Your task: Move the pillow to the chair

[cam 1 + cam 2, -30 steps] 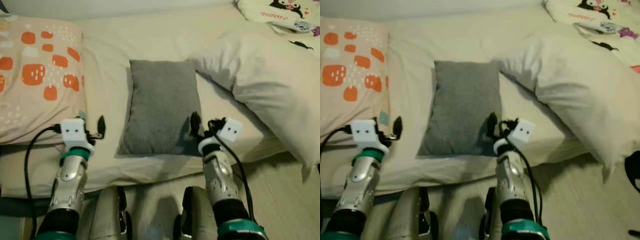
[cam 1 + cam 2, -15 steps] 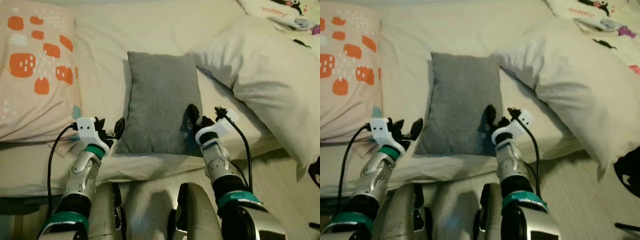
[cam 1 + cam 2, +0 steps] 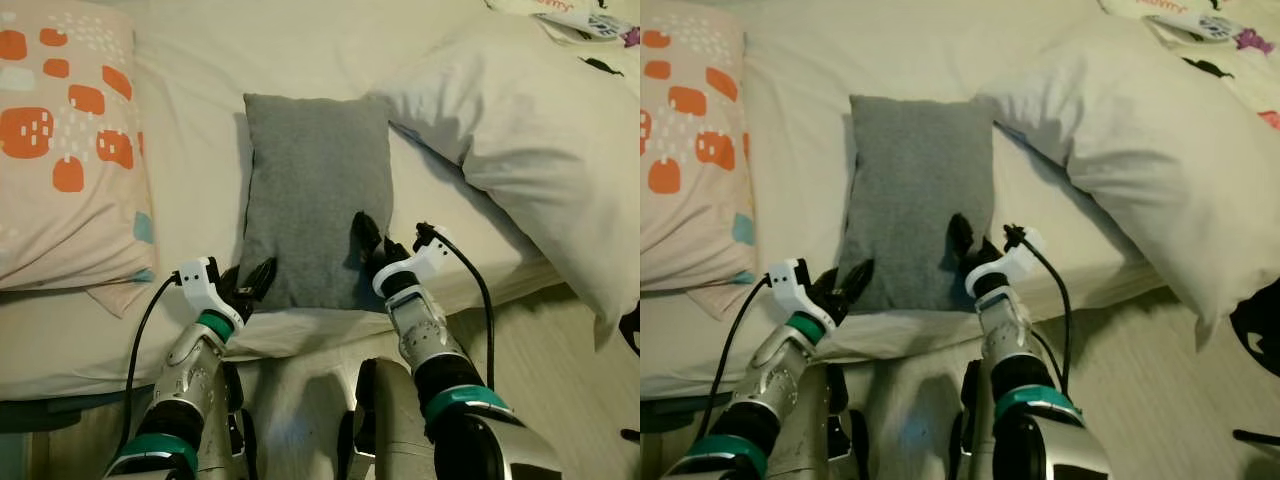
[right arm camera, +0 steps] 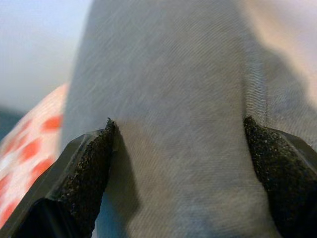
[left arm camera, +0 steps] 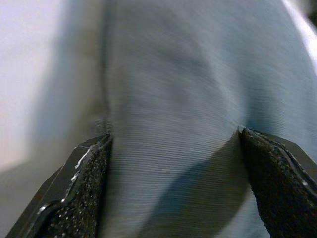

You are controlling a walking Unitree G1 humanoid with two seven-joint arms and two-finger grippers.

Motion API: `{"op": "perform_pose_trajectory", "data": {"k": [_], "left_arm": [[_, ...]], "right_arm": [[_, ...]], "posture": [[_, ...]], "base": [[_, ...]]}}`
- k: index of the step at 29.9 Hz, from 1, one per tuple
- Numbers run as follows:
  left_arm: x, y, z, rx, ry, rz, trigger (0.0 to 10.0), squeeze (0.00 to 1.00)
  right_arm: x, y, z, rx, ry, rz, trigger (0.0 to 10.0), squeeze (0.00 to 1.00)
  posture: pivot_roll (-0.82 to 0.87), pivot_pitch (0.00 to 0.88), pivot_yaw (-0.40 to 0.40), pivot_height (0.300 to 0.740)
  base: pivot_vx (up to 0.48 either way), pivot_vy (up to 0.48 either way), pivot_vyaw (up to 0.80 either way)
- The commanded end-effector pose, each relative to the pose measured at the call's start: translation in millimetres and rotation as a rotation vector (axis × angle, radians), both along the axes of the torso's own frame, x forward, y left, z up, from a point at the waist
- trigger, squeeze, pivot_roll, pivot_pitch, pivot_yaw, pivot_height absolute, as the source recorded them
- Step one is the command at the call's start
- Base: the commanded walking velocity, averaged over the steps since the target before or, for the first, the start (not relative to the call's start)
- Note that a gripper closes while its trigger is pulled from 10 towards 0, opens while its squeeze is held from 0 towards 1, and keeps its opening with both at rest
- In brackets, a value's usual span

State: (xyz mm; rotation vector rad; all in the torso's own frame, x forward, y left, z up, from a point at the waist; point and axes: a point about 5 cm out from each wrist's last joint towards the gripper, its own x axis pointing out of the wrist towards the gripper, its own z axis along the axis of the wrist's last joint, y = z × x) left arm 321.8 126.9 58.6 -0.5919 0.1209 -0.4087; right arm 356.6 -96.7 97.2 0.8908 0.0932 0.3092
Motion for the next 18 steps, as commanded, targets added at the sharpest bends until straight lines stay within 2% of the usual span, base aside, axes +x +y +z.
{"op": "perform_pose_trajectory", "data": {"k": [1,2,3,4,5,7,8,18], "left_arm": [[-10.9,-17.0,-13.6,-0.037,0.065,-0.107,10.0,1.00],[-10.8,-18.9,-13.1,-0.042,0.068,-0.130,10.0,0.59],[-10.8,-18.9,-13.1,-0.042,0.068,-0.130,10.0,0.59],[-10.6,-19.6,-12.9,-0.044,0.069,-0.143,10.0,0.16],[-10.9,-19.2,-13.7,-0.030,0.070,-0.153,8.4,0.00],[-11.0,-18.5,-14.2,-0.022,0.072,-0.158,8.4,0.00],[-10.8,-16.9,-14.5,-0.018,0.072,-0.154,0.0,0.00],[-6.0,-0.8,-8.0,-0.023,0.032,-0.062,0.0,0.00]], "right_arm": [[-21.1,43.6,-23.3,0.045,0.100,0.197,10.0,0.99],[-23.3,46.5,-24.5,0.035,0.095,0.229,10.0,0.00],[-23.3,46.5,-24.5,0.035,0.095,0.229,10.0,0.00],[-24.5,48.2,-25.2,0.029,0.090,0.251,10.0,0.00],[-26.7,49.7,-26.1,0.017,0.078,0.276,0.1,0.00],[-27.8,50.5,-26.6,0.012,0.070,0.293,0.1,0.00],[-29.2,50.6,-27.4,0.005,0.061,0.306,0.0,0.00],[-36.6,43.6,-32.8,-0.019,0.045,0.321,0.0,0.00]], "posture": [[-0.03,0.276,0.026,0.596],[-0.03,0.274,0.033,0.596],[-0.03,0.274,0.033,0.596],[-0.03,0.273,0.035,0.596],[-0.02,0.266,0.042,0.596],[-0.02,0.264,0.044,0.596],[-0.02,0.257,0.050,0.596],[-0.01,0.214,0.058,0.596]], "base": [[0.000,0.000,0.00],[0.000,0.000,0.00],[0.000,0.000,0.00],[0.000,0.000,0.00],[0.000,0.000,0.00],[0.000,0.000,0.00],[0.000,0.000,0.00],[0.000,0.000,0.00]]}}
